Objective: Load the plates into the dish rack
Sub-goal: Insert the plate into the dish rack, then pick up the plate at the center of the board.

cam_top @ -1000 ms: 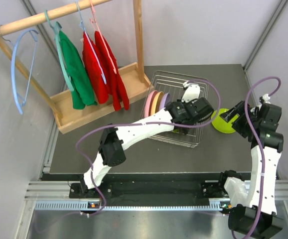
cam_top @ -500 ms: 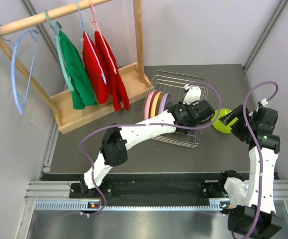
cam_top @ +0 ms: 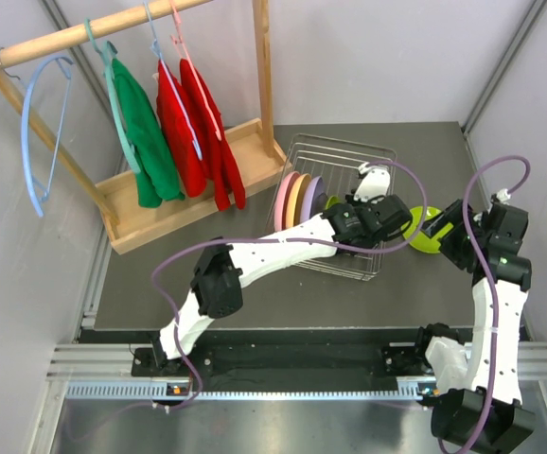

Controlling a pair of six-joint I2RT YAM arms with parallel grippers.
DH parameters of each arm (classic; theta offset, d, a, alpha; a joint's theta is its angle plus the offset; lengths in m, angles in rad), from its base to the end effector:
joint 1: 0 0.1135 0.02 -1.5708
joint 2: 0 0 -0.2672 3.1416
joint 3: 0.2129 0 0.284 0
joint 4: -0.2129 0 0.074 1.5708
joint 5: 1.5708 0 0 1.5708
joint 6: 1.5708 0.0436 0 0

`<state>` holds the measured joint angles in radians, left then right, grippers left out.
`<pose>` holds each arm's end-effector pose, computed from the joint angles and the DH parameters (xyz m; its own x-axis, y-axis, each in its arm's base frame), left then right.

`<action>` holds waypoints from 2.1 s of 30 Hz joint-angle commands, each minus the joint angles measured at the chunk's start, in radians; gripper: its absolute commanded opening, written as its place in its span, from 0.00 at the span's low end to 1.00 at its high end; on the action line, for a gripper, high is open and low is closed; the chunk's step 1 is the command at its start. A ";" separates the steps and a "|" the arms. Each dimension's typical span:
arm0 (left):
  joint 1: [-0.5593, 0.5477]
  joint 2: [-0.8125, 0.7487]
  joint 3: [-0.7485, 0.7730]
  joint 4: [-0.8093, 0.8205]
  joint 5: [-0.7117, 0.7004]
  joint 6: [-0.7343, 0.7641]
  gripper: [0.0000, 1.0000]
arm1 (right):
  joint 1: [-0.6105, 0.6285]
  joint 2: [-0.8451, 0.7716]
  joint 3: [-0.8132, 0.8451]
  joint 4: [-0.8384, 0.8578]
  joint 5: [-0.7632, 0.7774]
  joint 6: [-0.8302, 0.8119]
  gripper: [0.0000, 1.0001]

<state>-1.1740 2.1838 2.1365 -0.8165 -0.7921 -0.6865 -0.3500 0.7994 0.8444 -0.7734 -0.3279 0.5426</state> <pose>0.2303 -0.4693 0.2993 -0.5246 0.1001 -0.8454 0.1766 0.9843 0.0069 0.1874 -0.0535 0.3008 -0.4844 0.6973 -0.5284 0.4076 0.7143 0.5689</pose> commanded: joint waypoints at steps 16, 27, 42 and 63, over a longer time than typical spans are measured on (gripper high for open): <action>-0.018 -0.211 -0.067 0.132 0.085 0.097 0.47 | -0.158 0.095 -0.050 0.077 -0.052 0.002 0.82; 0.019 -0.516 -0.377 0.299 0.276 0.157 0.91 | -0.228 0.172 -0.125 0.158 0.006 0.057 0.80; 0.295 -0.840 -0.816 0.459 0.649 0.039 0.99 | -0.228 0.342 -0.217 0.355 -0.007 0.082 0.68; 0.353 -0.900 -0.854 0.447 0.666 0.025 0.99 | -0.228 0.652 -0.271 0.697 0.024 0.129 0.56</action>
<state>-0.8299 1.3266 1.2938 -0.4103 -0.1230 -0.6533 -0.5728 1.3884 0.5873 -0.1600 -0.3359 0.6750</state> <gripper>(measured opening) 0.987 0.568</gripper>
